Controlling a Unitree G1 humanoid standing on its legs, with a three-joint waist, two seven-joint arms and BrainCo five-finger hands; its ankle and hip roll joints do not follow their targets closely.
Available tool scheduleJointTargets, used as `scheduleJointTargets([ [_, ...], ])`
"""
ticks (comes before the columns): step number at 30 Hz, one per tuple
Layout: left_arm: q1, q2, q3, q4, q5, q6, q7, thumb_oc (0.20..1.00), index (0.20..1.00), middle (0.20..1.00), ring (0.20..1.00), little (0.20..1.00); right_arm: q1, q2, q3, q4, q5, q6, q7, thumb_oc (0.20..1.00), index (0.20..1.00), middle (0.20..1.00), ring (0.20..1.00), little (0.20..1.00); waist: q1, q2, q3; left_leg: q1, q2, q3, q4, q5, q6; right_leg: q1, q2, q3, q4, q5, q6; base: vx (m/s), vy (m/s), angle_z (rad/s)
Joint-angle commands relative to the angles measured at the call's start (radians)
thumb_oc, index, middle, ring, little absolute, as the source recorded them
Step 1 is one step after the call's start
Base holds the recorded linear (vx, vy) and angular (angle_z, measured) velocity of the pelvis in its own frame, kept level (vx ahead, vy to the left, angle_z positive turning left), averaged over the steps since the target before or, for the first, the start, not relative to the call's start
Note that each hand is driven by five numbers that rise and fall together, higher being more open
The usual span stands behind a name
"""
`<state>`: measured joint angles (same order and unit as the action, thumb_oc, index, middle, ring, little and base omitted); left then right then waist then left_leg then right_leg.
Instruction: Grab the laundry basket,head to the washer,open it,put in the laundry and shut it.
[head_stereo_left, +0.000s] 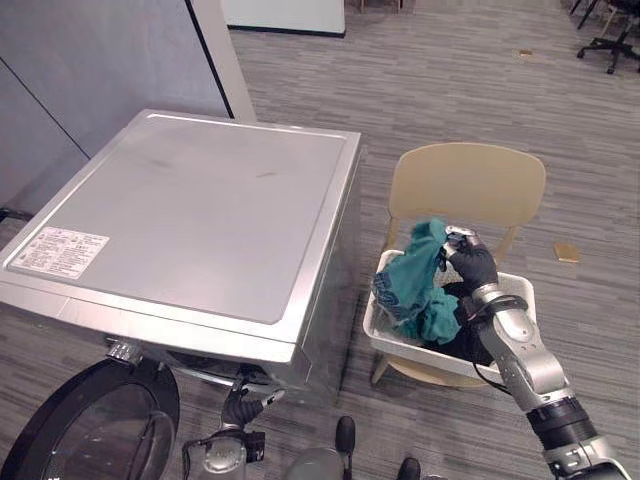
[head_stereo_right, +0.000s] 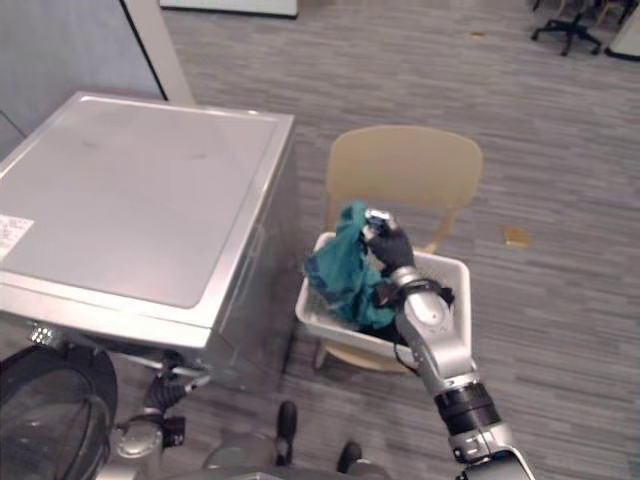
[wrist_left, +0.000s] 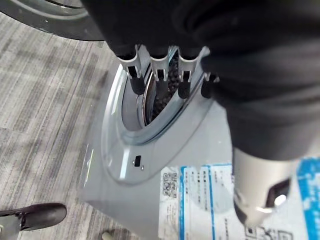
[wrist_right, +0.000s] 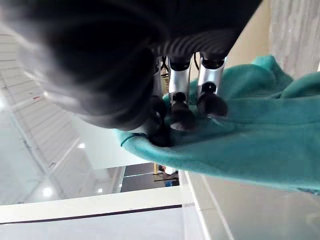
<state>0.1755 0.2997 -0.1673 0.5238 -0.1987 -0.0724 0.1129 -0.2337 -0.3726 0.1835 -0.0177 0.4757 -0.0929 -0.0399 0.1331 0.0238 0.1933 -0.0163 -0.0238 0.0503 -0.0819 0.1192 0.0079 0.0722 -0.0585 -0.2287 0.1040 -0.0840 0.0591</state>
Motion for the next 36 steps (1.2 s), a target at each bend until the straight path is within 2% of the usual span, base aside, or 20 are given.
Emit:
scheduleJointTargets([
  [1,-0.067,0.053,-0.034,-0.095,-0.003,-0.080,-0.006,1.000,1.000,1.000,1.000,1.000,-0.072,0.024,-0.034,-0.107,0.044,-0.119,0.020,0.200,0.200,0.200,0.200,0.200,0.008,-0.002,-0.028,0.034,0.023,0.036,0.033,-0.109,-0.006,-0.102,-0.051,0.070,0.164,-0.001,0.088,-0.15,-0.194,0.52],
  [2,-0.086,0.079,-0.055,-0.160,0.012,-0.098,0.004,1.000,1.000,1.000,1.000,1.000,-0.087,0.026,-0.034,-0.152,0.034,-0.139,0.015,0.200,0.200,0.200,0.200,0.200,0.019,-0.010,-0.036,0.008,0.028,0.018,0.043,-0.100,-0.009,-0.087,-0.041,0.105,0.192,-0.007,0.083,-0.14,-0.224,0.58],
  [4,-0.099,0.091,-0.078,-0.236,0.028,-0.108,0.011,1.000,1.000,1.000,1.000,1.000,-0.115,0.026,-0.015,-0.190,0.048,-0.138,0.023,0.200,0.200,0.200,0.200,0.200,0.030,-0.030,-0.043,-0.026,0.030,-0.010,0.046,-0.068,-0.025,-0.032,-0.009,0.146,0.091,-0.058,0.057,-0.16,-0.289,0.65],
  [5,-0.106,0.098,-0.085,-0.262,0.039,-0.111,0.013,1.000,1.000,1.000,1.000,1.000,-0.134,0.029,0.001,-0.200,0.060,-0.147,0.030,0.200,0.200,0.200,0.200,0.200,0.034,-0.036,-0.050,-0.046,0.033,-0.020,0.043,-0.049,-0.037,-0.017,0.003,0.147,0.038,-0.057,0.049,-0.22,-0.348,0.79],
  [6,-0.129,0.100,-0.104,-0.306,0.050,-0.114,0.017,1.000,1.000,1.000,1.000,1.000,-0.154,0.017,0.013,-0.261,0.060,-0.155,0.030,0.200,0.200,0.200,0.200,0.200,0.037,-0.036,-0.047,-0.098,0.052,-0.040,0.033,0.005,-0.074,-0.022,0.034,0.145,-0.014,-0.063,0.035,-0.28,-0.317,0.64],
  [7,-0.148,0.101,-0.118,-0.324,0.056,-0.117,0.020,1.000,1.000,1.000,1.000,1.000,-0.164,0.006,0.024,-0.282,0.058,-0.154,0.035,0.200,0.200,0.200,0.200,0.200,0.031,-0.033,-0.043,-0.126,0.057,-0.048,0.023,0.033,-0.093,-0.030,0.041,0.130,-0.034,-0.053,0.031,-0.46,-0.269,0.73],
  [8,-0.203,0.088,-0.151,-0.359,0.061,-0.118,0.036,1.000,1.000,1.000,1.000,1.000,-0.182,-0.016,0.041,-0.326,0.049,-0.160,0.032,0.200,0.200,0.200,0.200,0.200,0.012,-0.030,-0.025,-0.154,0.060,-0.022,0.020,0.032,-0.095,-0.058,0.031,0.093,-0.045,-0.029,0.028,-0.42,-0.109,0.79],
  [11,-0.269,0.067,-0.208,-0.374,0.097,-0.119,0.048,1.000,1.000,1.000,1.000,1.000,-0.183,-0.032,0.064,-0.387,0.029,-0.157,0.035,0.200,0.200,0.200,0.200,0.200,-0.054,-0.038,-0.037,-0.121,0.072,0.057,0.087,-0.048,-0.070,-0.086,-0.004,0.001,-0.057,-0.009,0.033,-0.30,-0.032,1.39],
  [12,-0.327,0.053,-0.251,-0.367,0.116,-0.118,0.055,1.000,1.000,1.000,1.000,1.000,-0.190,-0.032,0.086,-0.414,0.025,-0.157,0.041,0.200,0.200,0.200,0.200,0.200,-0.093,-0.048,-0.051,-0.073,0.075,0.099,0.135,-0.112,-0.069,-0.089,-0.021,-0.039,-0.063,-0.001,0.028,-0.19,0.010,1.34],
  [15,-0.401,0.027,-0.309,-0.334,0.133,-0.116,0.058,1.000,1.000,1.000,1.000,1.000,-0.204,-0.018,0.112,-0.432,0.025,-0.154,0.048,0.200,0.200,0.200,0.200,0.200,-0.140,-0.041,-0.085,0.030,0.070,0.120,0.117,-0.170,-0.074,-0.086,-0.025,-0.072,-0.073,0.016,0.026,-0.06,0.073,1.11],
  [19,-0.531,-0.044,-0.389,-0.245,0.180,-0.096,0.101,1.000,1.000,1.000,1.000,1.000,-0.260,0.043,0.157,-0.428,0.070,-0.159,0.035,0.200,0.200,0.200,0.200,0.200,-0.173,-0.032,-0.130,0.096,0.057,0.138,0.008,-0.150,-0.064,-0.054,-0.018,-0.053,-0.112,0.064,0.045,0.01,0.169,0.38],
  [23,-0.635,-0.092,-0.432,-0.175,0.192,-0.087,0.156,1.000,1.000,1.000,1.000,1.000,-0.253,0.095,0.193,-0.430,0.142,-0.163,0.017,0.200,0.200,0.200,0.200,0.200,-0.183,-0.028,-0.145,0.118,0.050,0.163,-0.005,-0.164,-0.048,-0.048,-0.027,-0.022,-0.114,0.084,0.061,-0.03,0.173,-0.27],
  [30,-0.686,-0.115,-0.453,-0.204,0.160,-0.091,0.181,1.000,1.000,1.000,1.000,1.000,-0.202,0.119,0.222,-0.435,0.165,-0.158,0.014,0.200,0.200,0.200,0.200,0.200,-0.198,-0.026,-0.147,0.122,0.042,0.174,-0.005,-0.168,-0.039,-0.054,-0.043,-0.015,-0.091,0.088,0.074,-0.04,0.060,-0.32],
  [31,-0.693,-0.119,-0.459,-0.217,0.154,-0.096,0.182,0.457,0.457,0.457,0.457,0.457,-0.183,0.114,0.232,-0.423,0.153,-0.154,0.012,0.200,0.200,0.200,0.200,0.200,-0.200,-0.025,-0.147,0.124,0.040,0.176,-0.005,-0.169,-0.037,-0.055,-0.049,-0.014,-0.081,0.087,0.076,-0.03,0.036,0.05],
  [32,-0.691,-0.121,-0.462,-0.222,0.149,-0.098,0.184,0.200,0.200,0.200,0.200,0.200,-0.175,0.112,0.235,-0.412,0.143,-0.152,0.011,0.200,0.200,0.200,0.200,0.200,-0.200,-0.025,-0.147,0.125,0.038,0.173,-0.005,-0.169,-0.036,-0.056,-0.051,-0.015,-0.076,0.085,0.076,-0.04,0.042,0.07],
  [36,-0.656,-0.100,-0.448,-0.258,0.108,-0.110,0.166,0.200,0.200,0.200,0.200,0.200,-0.129,0.093,0.224,-0.369,0.107,-0.131,0.004,0.200,0.200,0.200,0.200,0.200,-0.195,-0.022,-0.145,0.127,0.033,0.171,-0.005,-0.169,-0.031,-0.057,-0.058,-0.014,-0.066,0.085,0.080,-0.01,0.006,-0.01],
])
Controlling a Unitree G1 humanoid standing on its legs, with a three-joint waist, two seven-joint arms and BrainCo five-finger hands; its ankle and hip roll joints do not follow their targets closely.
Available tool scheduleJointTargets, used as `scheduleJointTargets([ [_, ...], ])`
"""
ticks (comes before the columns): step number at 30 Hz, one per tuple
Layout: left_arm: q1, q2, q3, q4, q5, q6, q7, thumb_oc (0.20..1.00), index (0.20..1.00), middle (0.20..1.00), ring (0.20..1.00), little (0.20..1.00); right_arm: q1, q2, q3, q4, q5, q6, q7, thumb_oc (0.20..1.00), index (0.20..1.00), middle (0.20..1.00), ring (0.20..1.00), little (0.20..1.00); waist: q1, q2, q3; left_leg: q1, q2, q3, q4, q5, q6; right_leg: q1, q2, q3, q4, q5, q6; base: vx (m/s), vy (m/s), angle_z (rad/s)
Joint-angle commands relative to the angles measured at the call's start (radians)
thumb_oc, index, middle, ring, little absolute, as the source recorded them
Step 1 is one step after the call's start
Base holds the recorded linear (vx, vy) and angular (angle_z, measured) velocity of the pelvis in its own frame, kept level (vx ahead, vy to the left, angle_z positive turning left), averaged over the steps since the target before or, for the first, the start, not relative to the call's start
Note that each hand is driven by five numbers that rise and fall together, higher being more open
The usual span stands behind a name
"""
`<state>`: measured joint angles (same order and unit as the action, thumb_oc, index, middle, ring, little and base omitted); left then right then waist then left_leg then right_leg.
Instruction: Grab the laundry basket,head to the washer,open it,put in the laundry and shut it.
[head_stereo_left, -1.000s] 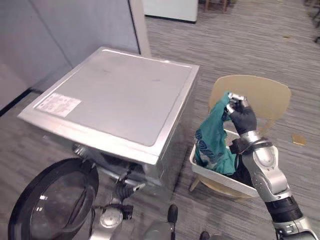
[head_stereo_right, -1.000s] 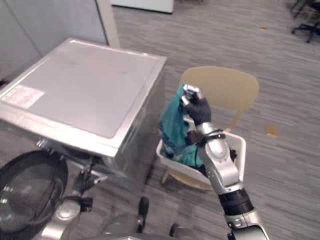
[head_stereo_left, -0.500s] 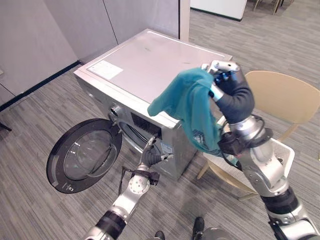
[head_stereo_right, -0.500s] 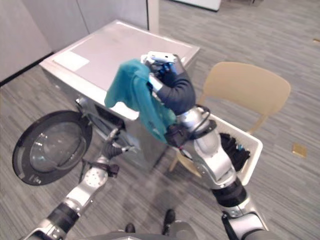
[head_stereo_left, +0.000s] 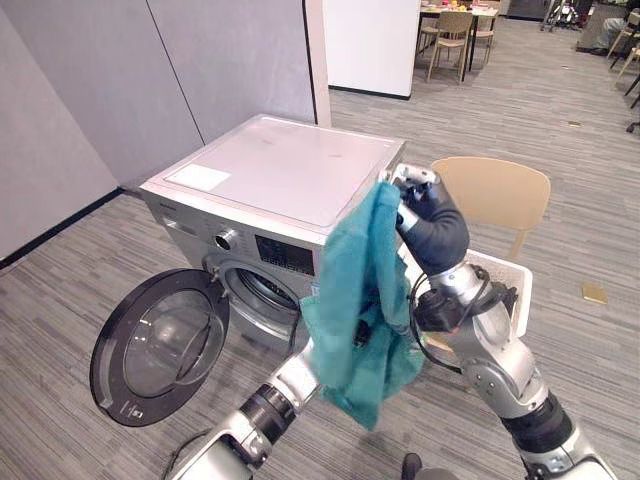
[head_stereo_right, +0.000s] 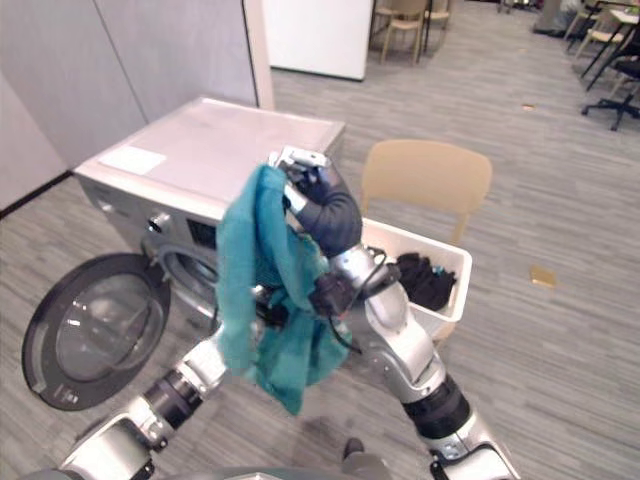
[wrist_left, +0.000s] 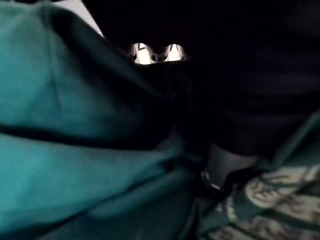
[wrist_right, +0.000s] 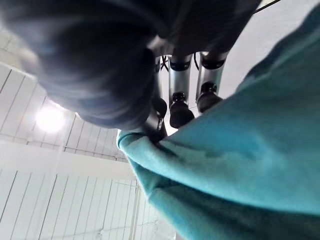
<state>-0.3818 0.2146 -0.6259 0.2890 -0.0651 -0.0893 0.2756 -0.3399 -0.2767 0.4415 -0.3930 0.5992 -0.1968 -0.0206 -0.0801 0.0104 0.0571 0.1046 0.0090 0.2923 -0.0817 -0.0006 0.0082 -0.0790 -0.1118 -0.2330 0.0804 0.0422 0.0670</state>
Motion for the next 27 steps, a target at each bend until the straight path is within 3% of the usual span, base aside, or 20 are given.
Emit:
scheduleJointTargets([
  [1,-0.098,-0.014,0.011,-0.024,-0.026,-0.092,0.002,0.200,0.200,0.200,0.200,0.200,-0.022,-0.002,-0.034,0.006,-0.017,-0.027,-0.015,0.200,0.200,0.200,0.200,0.200,0.018,-0.009,-0.010,0.006,0.001,-0.071,-0.006,-0.049,-0.031,0.094,-0.005,-0.010,-0.042,-0.041,0.072,0.00,0.000,0.00],
  [5,-0.001,0.027,0.063,-0.074,-0.086,-0.096,-0.024,0.200,0.200,0.200,0.200,0.200,0.051,-0.022,-0.061,0.052,-0.047,-0.008,-0.017,0.200,0.200,0.200,0.200,0.200,0.032,-0.008,-0.009,0.007,-0.004,-0.078,-0.006,-0.047,-0.028,0.098,-0.010,-0.012,-0.039,-0.041,0.073,0.00,0.000,0.00],
  [6,0.033,0.038,0.082,-0.086,-0.101,-0.095,-0.032,0.200,0.200,0.200,0.200,0.200,0.071,-0.028,-0.074,0.061,-0.060,-0.001,-0.017,0.291,0.291,0.291,0.291,0.291,0.037,-0.008,-0.008,0.007,-0.005,-0.080,-0.006,-0.047,-0.027,0.100,-0.010,-0.014,-0.039,-0.042,0.073,0.02,-0.003,0.04],
  [7,0.061,0.045,0.097,-0.095,-0.111,-0.094,-0.040,0.200,0.200,0.200,0.200,0.200,0.085,-0.032,-0.080,0.070,-0.074,0.004,-0.019,0.558,0.558,0.558,0.558,0.558,0.041,-0.009,-0.009,0.007,-0.006,-0.083,-0.006,-0.047,-0.026,0.103,-0.011,-0.015,-0.041,-0.042,0.074,0.03,-0.012,0.06],
  [8,0.126,0.062,0.132,-0.114,-0.130,-0.092,-0.055,0.200,0.200,0.200,0.200,0.200,0.126,-0.038,-0.103,0.093,-0.095,0.015,-0.021,1.000,1.000,1.000,1.000,1.000,0.050,-0.010,-0.007,0.006,-0.009,-0.092,-0.006,-0.046,-0.025,0.107,-0.011,-0.016,-0.046,-0.042,0.074,0.03,-0.017,0.06],
  [14,0.268,0.093,0.226,-0.138,-0.173,-0.081,-0.095,0.200,0.200,0.200,0.200,0.200,0.213,-0.074,-0.183,0.145,-0.197,0.039,-0.031,1.000,1.000,1.000,1.000,1.000,0.073,-0.014,-0.003,-0.010,-0.014,-0.123,-0.006,-0.038,-0.023,0.111,-0.006,-0.006,-0.064,-0.041,0.071,0.00,-0.021,0.13],
  [19,0.323,0.112,0.292,-0.141,-0.191,-0.084,-0.113,0.200,0.200,0.200,0.200,0.200,0.263,-0.104,-0.265,0.175,-0.312,0.048,-0.044,1.000,1.000,1.000,1.000,1.000,0.074,-0.018,0.007,-0.028,-0.015,-0.149,-0.006,-0.032,-0.015,0.087,0.023,0.075,-0.037,-0.059,0.063,-0.01,-0.035,0.25],
  [21,0.382,0.136,0.363,-0.128,-0.187,-0.085,-0.142,0.200,0.200,0.200,0.200,0.200,0.311,-0.189,-0.317,0.223,-0.443,0.059,-0.030,1.000,1.000,1.000,1.000,1.000,0.085,-0.027,0.013,-0.030,-0.014,-0.163,-0.006,-0.023,-0.015,0.085,0.035,0.091,-0.033,-0.066,0.054,0.00,-0.082,0.08],
  [25,0.466,0.163,0.433,-0.104,-0.172,-0.079,-0.186,0.200,0.200,0.200,0.200,0.200,0.415,-0.249,-0.361,0.303,-0.491,0.085,0.023,1.000,1.000,1.000,1.000,1.000,0.091,-0.032,0.007,-0.026,-0.014,-0.176,-0.006,-0.020,-0.020,0.104,0.042,0.077,-0.052,-0.070,0.051,0.05,-0.093,0.05],
  [27,0.521,0.180,0.492,-0.038,-0.147,-0.065,-0.201,0.200,0.200,0.200,0.200,0.200,0.472,-0.259,-0.361,0.437,-0.539,0.101,0.050,1.000,1.000,1.000,1.000,1.000,0.101,-0.033,0.011,-0.029,-0.012,-0.193,-0.006,-0.012,-0.025,0.114,0.045,0.058,-0.065,-0.072,0.047,0.03,-0.089,0.24],
])
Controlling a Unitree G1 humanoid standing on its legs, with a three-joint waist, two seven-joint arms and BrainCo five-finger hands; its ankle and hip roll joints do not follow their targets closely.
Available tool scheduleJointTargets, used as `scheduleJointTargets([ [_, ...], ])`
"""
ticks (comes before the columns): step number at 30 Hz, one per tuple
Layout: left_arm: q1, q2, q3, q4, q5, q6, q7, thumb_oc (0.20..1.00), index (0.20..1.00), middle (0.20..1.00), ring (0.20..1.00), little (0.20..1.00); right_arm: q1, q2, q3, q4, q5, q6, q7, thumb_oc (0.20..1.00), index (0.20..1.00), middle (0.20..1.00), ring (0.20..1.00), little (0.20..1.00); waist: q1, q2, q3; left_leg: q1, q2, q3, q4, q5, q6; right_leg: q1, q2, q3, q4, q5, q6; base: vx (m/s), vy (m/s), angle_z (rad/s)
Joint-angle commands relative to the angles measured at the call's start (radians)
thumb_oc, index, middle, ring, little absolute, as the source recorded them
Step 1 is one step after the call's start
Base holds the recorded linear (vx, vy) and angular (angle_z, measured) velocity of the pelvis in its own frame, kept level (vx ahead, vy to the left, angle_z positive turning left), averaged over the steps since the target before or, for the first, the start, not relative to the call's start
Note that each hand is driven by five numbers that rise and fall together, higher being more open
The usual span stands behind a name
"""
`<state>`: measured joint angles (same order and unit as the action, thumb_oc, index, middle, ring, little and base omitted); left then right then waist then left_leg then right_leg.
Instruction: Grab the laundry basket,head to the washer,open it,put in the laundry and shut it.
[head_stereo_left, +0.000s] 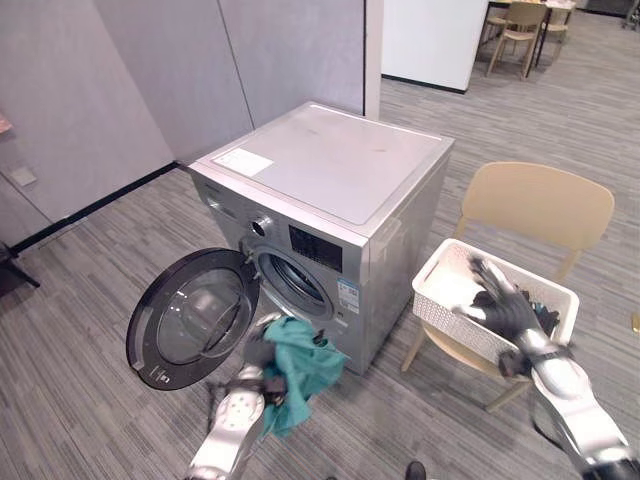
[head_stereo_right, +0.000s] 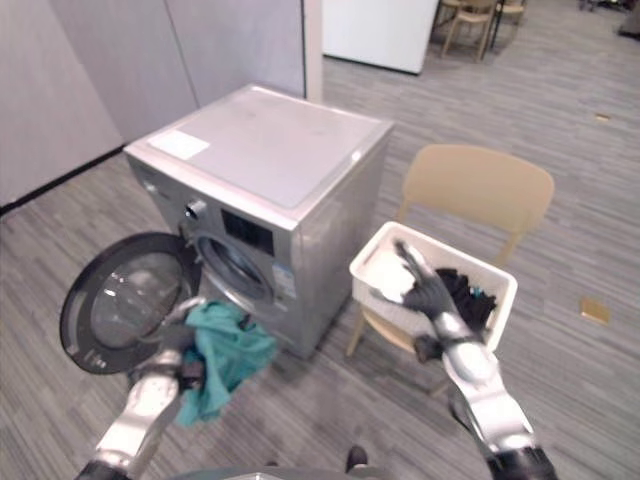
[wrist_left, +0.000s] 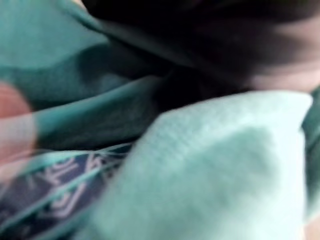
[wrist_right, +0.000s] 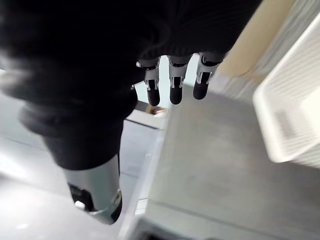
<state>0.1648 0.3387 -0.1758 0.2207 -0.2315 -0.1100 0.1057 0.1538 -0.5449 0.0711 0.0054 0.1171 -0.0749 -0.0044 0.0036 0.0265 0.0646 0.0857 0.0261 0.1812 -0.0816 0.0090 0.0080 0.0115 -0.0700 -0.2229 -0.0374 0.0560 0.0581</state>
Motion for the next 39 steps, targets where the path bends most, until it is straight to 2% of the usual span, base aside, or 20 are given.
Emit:
scheduleJointTargets([
  [1,-0.025,0.056,0.042,0.030,0.019,-0.044,-0.031,0.200,0.200,0.200,0.200,0.200,-0.023,0.009,0.010,0.040,-0.057,-0.022,0.034,1.000,1.000,1.000,1.000,1.000,0.015,-0.049,0.003,-0.010,-0.029,-0.083,-0.006,-0.022,-0.025,0.024,0.004,0.047,0.053,-0.086,0.056,0.02,-0.079,0.15],
  [3,0.023,0.050,0.090,0.091,0.018,-0.034,-0.052,0.200,0.200,0.200,0.200,0.200,-0.003,0.012,0.019,0.125,-0.119,-0.017,0.047,1.000,1.000,1.000,1.000,1.000,0.024,-0.048,0.009,-0.013,-0.028,-0.097,-0.006,-0.017,-0.026,0.033,0.007,0.034,0.041,-0.089,0.053,0.02,-0.076,0.18],
  [5,0.022,0.042,0.126,0.253,0.012,-0.013,-0.049,0.200,0.200,0.200,0.200,0.200,-0.059,0.057,0.079,0.371,-0.154,-0.006,0.032,1.000,1.000,1.000,1.000,1.000,0.054,-0.041,0.053,-0.052,-0.028,-0.127,0.021,0.001,-0.028,0.027,0.008,0.009,0.032,-0.089,0.041,-0.08,-0.082,0.42],
  [9,-0.012,0.037,0.126,0.363,0.014,-0.006,-0.042,0.200,0.200,0.200,0.200,0.200,-0.108,0.079,0.125,0.498,-0.182,-0.007,0.012,1.000,1.000,1.000,1.000,1.000,0.076,-0.039,0.104,-0.151,-0.040,-0.150,0.119,-0.006,-0.043,0.005,-0.012,-0.051,0.024,-0.087,0.036,-0.15,-0.037,0.46],
  [10,-0.037,0.035,0.120,0.404,0.019,-0.001,-0.032,0.200,0.200,0.200,0.200,0.200,-0.128,0.083,0.145,0.551,-0.197,-0.001,-0.002,1.000,1.000,1.000,1.000,1.000,0.079,-0.038,0.123,-0.196,-0.030,-0.107,0.159,-0.008,-0.050,-0.011,-0.033,-0.108,0.018,-0.081,0.036,-0.17,0.014,0.70],
  [12,-0.049,0.026,0.119,0.426,0.019,-0.001,-0.028,0.200,0.200,0.200,0.200,0.200,-0.140,0.089,0.166,0.587,-0.212,0.008,-0.013,1.000,1.000,1.000,1.000,1.000,0.076,-0.038,0.126,-0.202,0.001,-0.029,0.157,-0.009,-0.051,-0.017,-0.051,-0.159,0.007,-0.074,0.039,-0.02,0.057,1.25],
  [15,-0.056,0.018,0.120,0.446,0.023,0.002,-0.024,0.200,0.200,0.200,0.200,0.200,-0.141,0.095,0.172,0.613,-0.216,0.011,-0.020,1.000,1.000,1.000,1.000,1.000,0.069,-0.041,0.124,-0.186,0.034,0.025,0.144,-0.020,-0.063,0.005,-0.058,-0.196,-0.006,-0.083,0.050,0.08,0.064,0.97],
  [16,-0.064,0.019,0.117,0.444,0.028,0.008,-0.026,0.200,0.200,0.200,0.200,0.200,-0.132,0.104,0.163,0.626,-0.217,0.018,-0.029,1.000,1.000,1.000,1.000,1.000,0.054,-0.043,0.121,-0.172,0.066,0.114,0.112,0.001,-0.070,0.014,-0.075,-0.253,-0.003,-0.080,0.052,0.07,0.159,0.48],
  [17,-0.067,0.017,0.114,0.439,0.028,0.009,-0.028,0.200,0.200,0.200,0.200,0.200,-0.132,0.108,0.157,0.633,-0.214,0.022,-0.032,1.000,1.000,1.000,1.000,1.000,0.049,-0.043,0.120,-0.172,0.075,0.147,0.109,0.008,-0.072,0.016,-0.083,-0.274,-0.001,-0.079,0.051,0.10,0.171,1.30],
  [20,-0.055,0.013,0.107,0.428,0.038,0.012,-0.037,0.200,0.200,0.200,0.200,0.200,-0.134,0.117,0.150,0.646,-0.225,0.024,-0.038,1.000,1.000,1.000,1.000,1.000,0.043,-0.038,0.106,-0.164,0.071,0.156,0.097,-0.003,-0.064,0.042,-0.098,-0.317,0.020,-0.102,0.057,0.17,0.164,1.27],
  [25,-0.037,0.021,0.100,0.391,0.048,0.018,-0.047,0.200,0.200,0.200,0.200,0.200,-0.153,0.129,0.158,0.640,-0.252,0.033,-0.046,1.000,1.000,1.000,1.000,1.000,0.065,-0.048,0.112,-0.175,0.028,0.121,0.135,-0.056,-0.018,0.040,-0.173,-0.313,0.166,-0.127,0.070,0.22,0.284,0.34],
  [26,-0.050,0.032,0.083,0.384,0.056,0.019,-0.049,0.200,0.200,0.200,0.200,0.200,-0.161,0.132,0.160,0.628,-0.248,0.029,-0.056,1.000,1.000,1.000,1.000,1.000,0.064,-0.054,0.122,-0.174,0.013,0.104,0.153,-0.076,-0.002,0.031,-0.191,-0.294,0.231,-0.119,0.072,0.18,0.248,0.38],
  [27,-0.061,0.044,0.082,0.380,0.067,0.016,-0.045,0.200,0.200,0.200,0.200,0.200,-0.161,0.138,0.161,0.605,-0.247,0.026,-0.063,1.000,1.000,1.000,1.000,1.000,0.057,-0.052,0.135,-0.159,-0.004,0.089,0.153,-0.096,0.017,-0.036,-0.210,-0.227,0.360,-0.115,0.072,0.24,0.298,0.49],
  [28,-0.072,0.050,0.074,0.382,0.078,0.016,-0.044,0.200,0.200,0.200,0.200,0.200,-0.166,0.145,0.165,0.595,-0.245,0.027,-0.056,1.000,1.000,1.000,1.000,1.000,0.044,-0.055,0.143,-0.147,-0.016,0.075,0.144,-0.104,0.024,-0.093,-0.188,-0.160,0.416,-0.114,0.068,0.22,0.227,0.36],
  [29,-0.070,0.052,0.066,0.358,0.082,0.015,-0.048,0.200,0.200,0.200,0.200,0.200,-0.164,0.141,0.170,0.560,-0.243,0.027,-0.045,1.000,1.000,1.000,1.000,1.000,0.012,-0.053,0.158,-0.120,-0.024,0.042,0.129,-0.095,0.035,-0.170,-0.092,-0.041,0.417,-0.120,0.051,0.21,0.139,0.46],
  [30,-0.068,0.051,0.066,0.352,0.082,0.016,-0.049,0.200,0.200,0.200,0.200,0.200,-0.163,0.139,0.175,0.559,-0.242,0.024,-0.047,1.000,1.000,1.000,1.000,1.000,0.009,-0.052,0.162,-0.108,-0.030,0.035,0.123,-0.099,0.038,-0.188,-0.072,-0.016,0.399,-0.115,0.049,0.16,0.079,0.31],
  [32,-0.073,0.050,0.049,0.342,0.086,0.016,-0.053,0.200,0.200,0.200,0.200,0.200,-0.169,0.134,0.179,0.548,-0.241,0.023,-0.046,1.000,1.000,1.000,1.000,1.000,0.000,-0.054,0.172,-0.082,-0.039,0.013,0.108,-0.116,0.043,-0.239,-0.056,-0.018,0.342,-0.097,0.041,0.21,-0.004,0.42],
  [35,-0.072,0.046,0.028,0.328,0.097,0.018,-0.066,0.200,0.200,0.200,0.200,0.200,-0.157,0.124,0.173,0.552,-0.247,0.027,-0.048,1.000,1.000,1.000,1.000,1.000,-0.019,-0.058,0.179,-0.035,-0.060,-0.027,0.100,-0.146,0.045,-0.306,-0.043,-0.016,0.249,-0.033,0.063,0.32,-0.042,0.16],
  [37,-0.072,0.041,0.021,0.310,0.103,0.016,-0.070,0.200,0.200,0.200,0.200,0.200,-0.150,0.124,0.170,0.561,-0.253,0.032,-0.045,1.000,1.000,1.000,1.000,1.000,-0.027,-0.057,0.180,0.005,-0.065,-0.059,0.093,-0.180,0.039,-0.333,-0.041,-0.040,0.184,-0.009,0.087,0.33,-0.053,0.47],
  [39,-0.076,0.038,0.018,0.310,0.107,0.016,-0.068,0.200,0.200,0.200,0.200,0.200,-0.151,0.123,0.171,0.569,-0.254,0.031,-0.043,1.000,1.000,1.000,1.000,1.000,-0.033,-0.061,0.186,0.012,-0.072,-0.061,0.101,-0.183,0.039,-0.343,-0.054,-0.082,0.158,0.024,0.085,0.18,-0.077,0.49],
])
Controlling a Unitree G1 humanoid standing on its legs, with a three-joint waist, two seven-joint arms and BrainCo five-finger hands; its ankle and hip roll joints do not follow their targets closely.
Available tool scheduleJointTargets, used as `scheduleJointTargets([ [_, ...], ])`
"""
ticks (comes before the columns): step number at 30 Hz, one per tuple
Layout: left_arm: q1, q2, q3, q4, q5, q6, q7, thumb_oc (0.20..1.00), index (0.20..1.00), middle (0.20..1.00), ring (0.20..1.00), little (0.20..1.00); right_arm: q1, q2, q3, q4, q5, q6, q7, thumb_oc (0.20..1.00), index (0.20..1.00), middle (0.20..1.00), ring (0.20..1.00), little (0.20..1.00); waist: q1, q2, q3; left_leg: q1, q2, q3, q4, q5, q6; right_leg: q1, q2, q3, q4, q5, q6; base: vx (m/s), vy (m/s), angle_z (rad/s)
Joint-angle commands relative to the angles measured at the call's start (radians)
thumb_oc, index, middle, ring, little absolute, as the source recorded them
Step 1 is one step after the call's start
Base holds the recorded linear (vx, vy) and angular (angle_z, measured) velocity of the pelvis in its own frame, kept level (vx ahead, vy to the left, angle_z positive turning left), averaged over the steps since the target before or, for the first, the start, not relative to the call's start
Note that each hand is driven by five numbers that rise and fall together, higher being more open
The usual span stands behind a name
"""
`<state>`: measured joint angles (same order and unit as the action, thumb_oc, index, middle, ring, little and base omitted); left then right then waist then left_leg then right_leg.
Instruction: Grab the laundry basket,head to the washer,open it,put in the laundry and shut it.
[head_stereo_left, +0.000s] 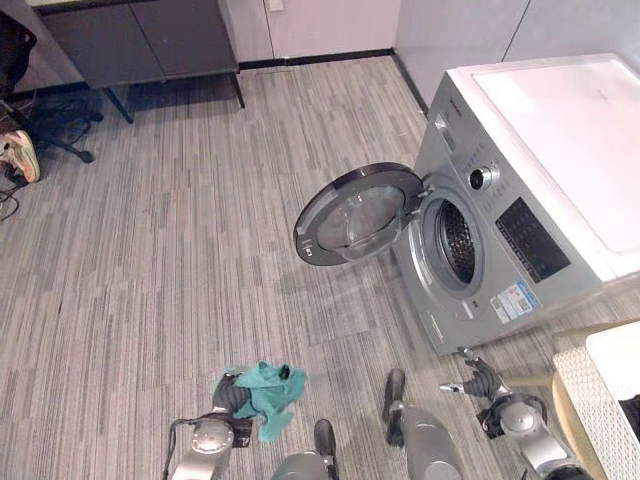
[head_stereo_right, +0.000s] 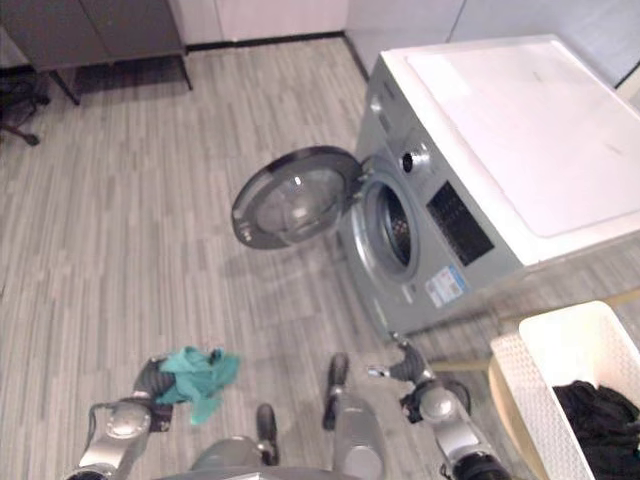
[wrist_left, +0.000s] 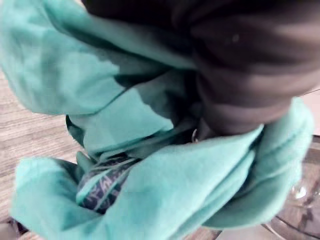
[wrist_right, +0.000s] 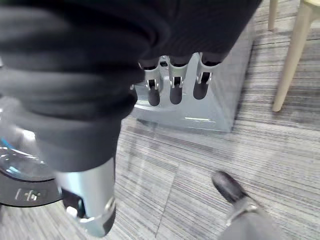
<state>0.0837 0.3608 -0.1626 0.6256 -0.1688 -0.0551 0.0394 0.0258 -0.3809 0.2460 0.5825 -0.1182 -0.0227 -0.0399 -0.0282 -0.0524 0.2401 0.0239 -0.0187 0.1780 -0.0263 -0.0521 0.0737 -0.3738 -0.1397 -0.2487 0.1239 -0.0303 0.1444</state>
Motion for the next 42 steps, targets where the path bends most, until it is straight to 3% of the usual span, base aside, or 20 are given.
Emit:
scheduleJointTargets([
  [1,0.005,0.022,-0.004,-0.110,0.057,-0.045,-0.011,0.200,0.200,0.200,0.200,0.200,-0.007,-0.041,-0.010,-0.012,-0.011,-0.024,-0.001,1.000,1.000,1.000,1.000,1.000,-0.003,0.013,0.001,0.086,-0.034,-0.069,0.050,-0.140,-0.032,0.067,0.015,-0.065,-0.046,0.101,-0.001,0.25,-0.150,0.19],
  [4,0.004,0.013,-0.020,-0.118,0.072,-0.040,-0.021,0.200,0.200,0.200,0.200,0.200,0.002,-0.044,-0.007,-0.010,-0.017,-0.029,0.001,1.000,1.000,1.000,1.000,1.000,-0.011,0.009,-0.018,0.092,-0.027,-0.067,0.099,-0.172,-0.050,0.093,0.021,-0.046,-0.043,0.109,-0.024,0.27,-0.167,0.40],
  [5,-0.007,-0.003,-0.041,-0.123,0.072,-0.042,-0.029,0.200,0.200,0.200,0.200,0.200,-0.007,-0.060,-0.005,-0.006,-0.023,-0.031,-0.005,1.000,1.000,1.000,1.000,1.000,-0.022,0.008,-0.038,0.055,0.021,-0.016,0.232,-0.166,-0.090,0.152,0.021,-0.080,-0.069,0.110,-0.035,0.22,-0.156,0.66],
  [6,-0.007,-0.003,-0.041,-0.123,0.072,-0.042,-0.029,0.200,0.200,0.200,0.200,0.200,-0.007,-0.060,-0.005,-0.006,-0.023,-0.031,-0.005,1.000,1.000,1.000,1.000,1.000,-0.022,0.008,-0.038,0.053,0.022,-0.016,0.235,-0.168,-0.090,0.152,0.022,-0.080,-0.070,0.110,-0.035,0.34,-0.225,0.45],
  [7,-0.009,-0.017,-0.039,-0.121,0.047,-0.040,-0.030,0.200,0.200,0.200,0.200,0.200,-0.014,-0.067,-0.010,-0.008,-0.017,-0.029,-0.007,1.000,1.000,1.000,1.000,1.000,-0.020,0.010,-0.040,0.022,0.055,0.014,0.313,-0.111,-0.111,0.193,0.033,-0.089,-0.091,0.093,-0.049,0.15,-0.093,0.20],
  [8,-0.019,-0.021,-0.040,-0.119,0.036,-0.040,-0.022,0.200,0.200,0.200,0.200,0.200,-0.018,-0.070,-0.010,-0.012,-0.004,-0.028,-0.008,1.000,1.000,1.000,1.000,1.000,-0.017,0.005,-0.033,-0.017,0.069,0.033,0.337,-0.093,-0.114,0.208,0.030,-0.090,-0.102,0.082,-0.053,0.18,-0.101,0.00],
  [10,-0.023,-0.021,-0.044,-0.123,0.036,-0.041,-0.022,0.200,0.200,0.200,0.200,0.200,-0.022,-0.071,-0.011,-0.015,0.003,-0.025,-0.007,1.000,1.000,1.000,1.000,1.000,-0.013,-0.001,-0.030,-0.054,0.076,0.049,0.338,-0.101,-0.108,0.217,0.025,-0.088,-0.108,0.074,-0.057,0.10,-0.015,-0.22],
  [11,-0.029,-0.017,-0.052,-0.129,0.052,-0.040,-0.024,0.200,0.200,0.200,0.200,0.200,-0.025,-0.074,-0.007,-0.015,0.002,-0.028,-0.013,1.000,1.000,1.000,1.000,1.000,-0.006,0.005,-0.031,-0.076,0.093,0.043,0.304,-0.135,-0.108,0.237,0.036,-0.076,-0.112,0.043,-0.047,0.08,0.005,-0.36],
  [13,-0.036,-0.009,-0.055,-0.137,0.069,-0.042,-0.024,0.200,0.200,0.200,0.200,0.200,-0.026,-0.075,-0.007,-0.014,0.004,-0.030,-0.016,1.000,1.000,1.000,1.000,1.000,0.001,-0.015,-0.026,-0.133,0.092,0.041,0.258,-0.078,-0.106,0.248,0.026,-0.069,-0.116,0.044,-0.055,0.11,-0.002,-0.33],
  [17,-0.035,-0.001,-0.054,-0.152,0.066,-0.043,-0.009,0.200,0.200,0.200,0.200,0.200,-0.031,-0.067,0.000,0.017,0.013,-0.035,-0.028,1.000,1.000,1.000,1.000,1.000,0.033,-0.007,-0.016,-0.197,0.102,-0.071,0.083,0.093,-0.138,0.311,0.071,0.003,-0.113,0.003,-0.069,0.23,0.078,-0.32],
  [18,-0.036,-0.003,-0.059,-0.147,0.061,-0.046,0.007,0.200,0.200,0.200,0.200,0.200,-0.032,-0.063,0.004,0.037,0.019,-0.036,-0.034,1.000,1.000,1.000,1.000,1.000,0.051,0.001,-0.005,-0.225,0.101,-0.187,0.025,0.133,-0.150,0.332,0.092,0.064,-0.082,-0.029,-0.076,0.32,0.190,-0.52],
  [21,-0.050,-0.005,-0.072,-0.137,0.059,-0.052,0.020,0.200,0.200,0.200,0.200,0.200,-0.044,-0.060,0.009,0.068,0.014,-0.038,-0.039,1.000,1.000,1.000,1.000,1.000,0.059,0.012,-0.002,-0.253,0.103,-0.312,0.008,0.167,-0.163,0.343,0.106,0.146,-0.047,-0.054,-0.073,0.22,0.177,-0.70],
  [26,-0.070,-0.003,-0.104,-0.111,0.073,-0.051,0.004,0.200,0.200,0.200,0.200,0.200,-0.029,-0.047,-0.022,0.080,0.021,-0.040,-0.035,1.000,1.000,1.000,1.000,1.000,0.038,0.013,-0.025,-0.235,0.100,-0.267,0.054,0.132,-0.146,0.356,0.075,0.221,-0.020,-0.081,-0.046,0.21,0.282,-1.32],
  [31,-0.105,0.017,-0.119,-0.112,0.086,-0.053,0.009,0.200,0.200,0.200,0.200,0.200,-0.031,-0.016,-0.037,0.088,0.037,-0.031,-0.036,1.000,1.000,1.000,1.000,1.000,0.007,-0.004,-0.031,-0.224,0.069,-0.145,0.109,0.068,-0.103,0.299,0.024,0.293,0.023,-0.049,-0.011,0.08,0.285,-0.91],
  [33,-0.133,0.030,-0.107,-0.118,0.082,-0.064,0.030,0.200,0.200,0.200,0.200,0.200,-0.055,0.001,-0.028,0.091,0.031,-0.031,-0.034,1.000,1.000,1.000,1.000,1.000,0.010,-0.001,-0.020,-0.189,0.071,-0.057,0.104,0.032,-0.088,0.245,-0.014,0.214,0.060,-0.017,-0.004,0.01,0.263,-1.04],
  [36,-0.129,0.038,-0.095,-0.144,0.091,-0.069,0.035,0.200,0.200,0.200,0.200,0.200,-0.057,0.007,-0.021,0.062,0.022,-0.038,-0.030,1.000,1.000,1.000,1.000,1.000,0.031,0.014,-0.017,-0.146,0.082,0.041,0.085,0.022,-0.083,0.259,-0.083,-0.033,0.088,-0.023,-0.029,0.03,0.193,-1.28],
  [37,-0.129,0.038,-0.095,-0.144,0.091,-0.069,0.035,0.200,0.200,0.200,0.200,0.200,-0.057,0.007,-0.021,0.062,0.022,-0.038,-0.030,1.000,1.000,1.000,1.000,1.000,0.031,0.014,-0.016,-0.144,0.081,0.041,0.084,0.022,-0.083,0.260,-0.084,-0.034,0.088,-0.023,-0.029,0.09,0.123,-1.04],
  [40,-0.110,0.039,-0.080,-0.166,0.089,-0.067,0.033,0.200,0.200,0.200,0.200,0.200,-0.053,0.009,-0.012,0.057,0.017,-0.035,-0.030,1.000,1.000,1.000,1.000,1.000,0.031,0.005,-0.019,-0.081,0.070,0.128,0.045,0.001,-0.076,0.258,-0.053,-0.142,0.138,-0.057,-0.026,0.07,0.135,-0.84],
  [41,-0.110,0.039,-0.080,-0.167,0.089,-0.067,0.033,0.200,0.200,0.200,0.200,0.200,-0.052,0.009,-0.012,0.057,0.017,-0.035,-0.030,1.000,1.000,1.000,1.000,1.000,0.032,0.005,-0.019,-0.080,0.070,0.129,0.044,0.001,-0.076,0.258,-0.053,-0.141,0.139,-0.057,-0.026,0.00,0.043,-1.07],
  [42,-0.097,0.039,-0.069,-0.182,0.084,-0.067,0.032,0.200,0.200,0.200,0.200,0.200,-0.046,0.013,-0.011,0.058,0.015,-0.033,-0.032,1.000,1.000,1.000,1.000,1.000,0.036,0.001,-0.023,-0.065,0.069,0.173,0.026,-0.001,-0.078,0.259,-0.047,-0.209,0.124,-0.058,-0.026,0.02,0.002,-1.01],
])
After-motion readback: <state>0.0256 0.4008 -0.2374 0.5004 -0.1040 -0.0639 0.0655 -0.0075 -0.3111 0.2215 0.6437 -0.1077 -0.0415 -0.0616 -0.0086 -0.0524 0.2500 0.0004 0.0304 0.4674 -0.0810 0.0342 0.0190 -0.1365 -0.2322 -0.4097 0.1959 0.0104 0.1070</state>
